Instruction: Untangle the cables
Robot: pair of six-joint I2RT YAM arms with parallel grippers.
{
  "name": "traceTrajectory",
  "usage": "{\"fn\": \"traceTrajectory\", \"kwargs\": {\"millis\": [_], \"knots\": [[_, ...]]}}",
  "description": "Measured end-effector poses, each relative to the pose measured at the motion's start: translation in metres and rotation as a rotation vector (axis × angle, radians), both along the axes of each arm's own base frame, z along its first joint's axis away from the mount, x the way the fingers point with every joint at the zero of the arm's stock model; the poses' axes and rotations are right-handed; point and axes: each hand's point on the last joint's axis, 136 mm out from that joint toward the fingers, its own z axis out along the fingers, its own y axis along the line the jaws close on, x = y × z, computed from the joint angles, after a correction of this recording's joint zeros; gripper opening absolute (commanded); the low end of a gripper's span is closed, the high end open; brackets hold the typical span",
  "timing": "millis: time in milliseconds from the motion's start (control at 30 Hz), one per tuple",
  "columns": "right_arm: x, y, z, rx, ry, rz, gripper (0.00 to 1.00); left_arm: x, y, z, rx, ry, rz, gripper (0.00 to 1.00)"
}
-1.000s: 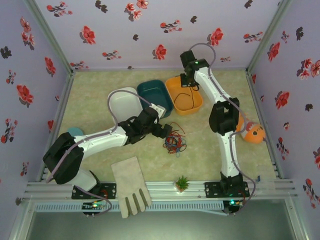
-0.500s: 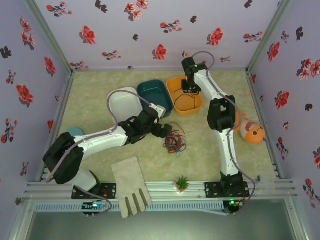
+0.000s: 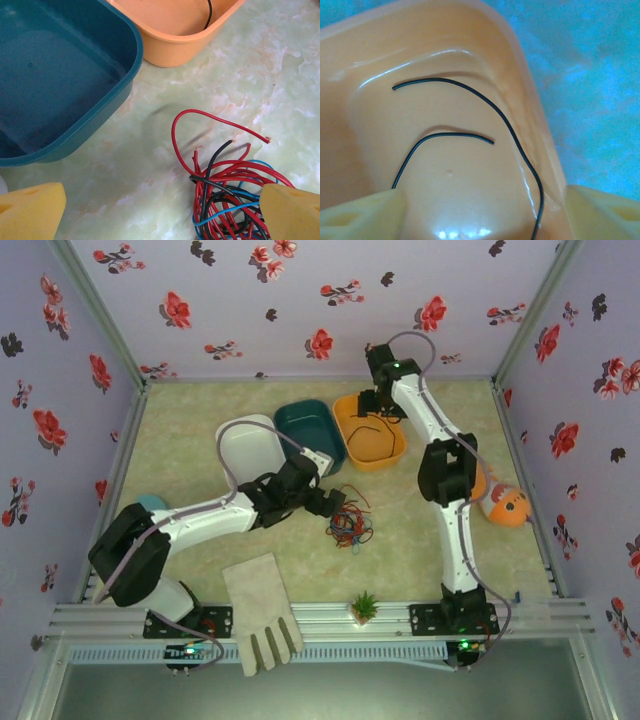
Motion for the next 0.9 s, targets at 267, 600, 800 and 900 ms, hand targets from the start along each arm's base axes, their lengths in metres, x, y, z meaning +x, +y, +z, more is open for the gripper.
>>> {"fn": "traceTrajectory", "kwargs": {"millis": [267,600,800,900], "knots": [[-0.042,-0.019,0.063,0.025,-0.122,-0.041,0.99,-0.002,-0.006,-0.014,0.014,0.033,-0.03,0.98],[-0.134,-0.035,0.074,0.122,-0.161,-0.071,0.81,-0.005,-0.011,-0.016,-0.005,0.045,-0.052,0.93],[-0.198,-0.024,0.054,0.185,-0.109,-0.03,0.78,-0.014,-0.014,-0.03,-0.003,0.089,-0.086,0.9],[-0.223,-0.017,0.044,0.221,-0.088,-0.026,0.74,-0.019,-0.019,-0.047,0.005,0.138,-0.117,0.91]]}}
